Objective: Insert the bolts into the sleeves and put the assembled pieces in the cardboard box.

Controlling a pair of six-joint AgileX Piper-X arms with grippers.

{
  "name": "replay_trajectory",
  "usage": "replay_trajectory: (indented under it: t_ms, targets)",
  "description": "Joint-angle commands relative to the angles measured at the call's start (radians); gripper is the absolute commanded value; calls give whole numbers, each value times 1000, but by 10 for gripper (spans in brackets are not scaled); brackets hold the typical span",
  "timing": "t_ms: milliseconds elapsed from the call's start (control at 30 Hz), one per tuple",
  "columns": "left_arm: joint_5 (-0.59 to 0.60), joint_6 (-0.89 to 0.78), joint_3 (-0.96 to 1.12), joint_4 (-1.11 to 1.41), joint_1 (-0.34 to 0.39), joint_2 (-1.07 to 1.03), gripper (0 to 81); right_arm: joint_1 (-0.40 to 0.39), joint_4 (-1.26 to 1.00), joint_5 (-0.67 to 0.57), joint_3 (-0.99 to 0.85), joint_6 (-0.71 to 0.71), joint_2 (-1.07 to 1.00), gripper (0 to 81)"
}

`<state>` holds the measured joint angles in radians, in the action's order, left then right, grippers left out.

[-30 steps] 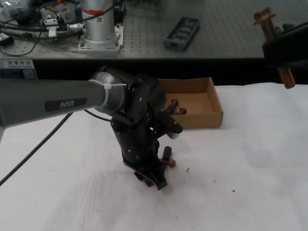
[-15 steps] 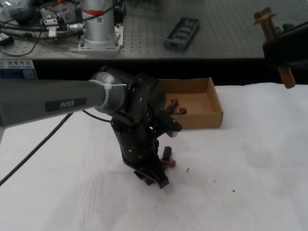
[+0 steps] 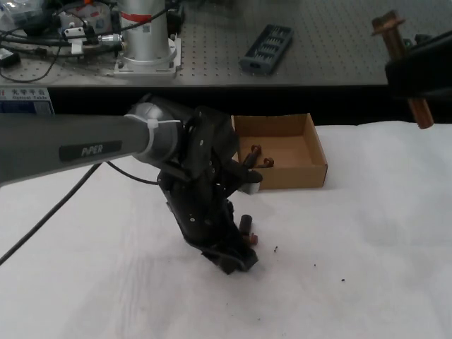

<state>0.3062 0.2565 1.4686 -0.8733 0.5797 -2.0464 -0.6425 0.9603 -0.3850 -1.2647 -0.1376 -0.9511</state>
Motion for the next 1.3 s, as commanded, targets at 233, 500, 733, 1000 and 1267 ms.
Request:
replay_trajectory:
  t_ms: [233,500,733,1000,1267]
  targets:
    - [256,-171,-22,77,0,381,62,209,-239,-264,58,67,-18,43]
    - [264,-544,-417,644,2,719,62,294,-823,-480,360,479,-75,43]
    - [220,-806,-795,1099,20,843,62,278,-1342,-502,575,857,-149,43]
    - [144,-812,-928,1136,98,837,62,212,-1682,-462,789,1077,-259,43]
    - [147,-912,-1064,1332,148,837,62,143,-1745,-459,866,1110,-326,43]
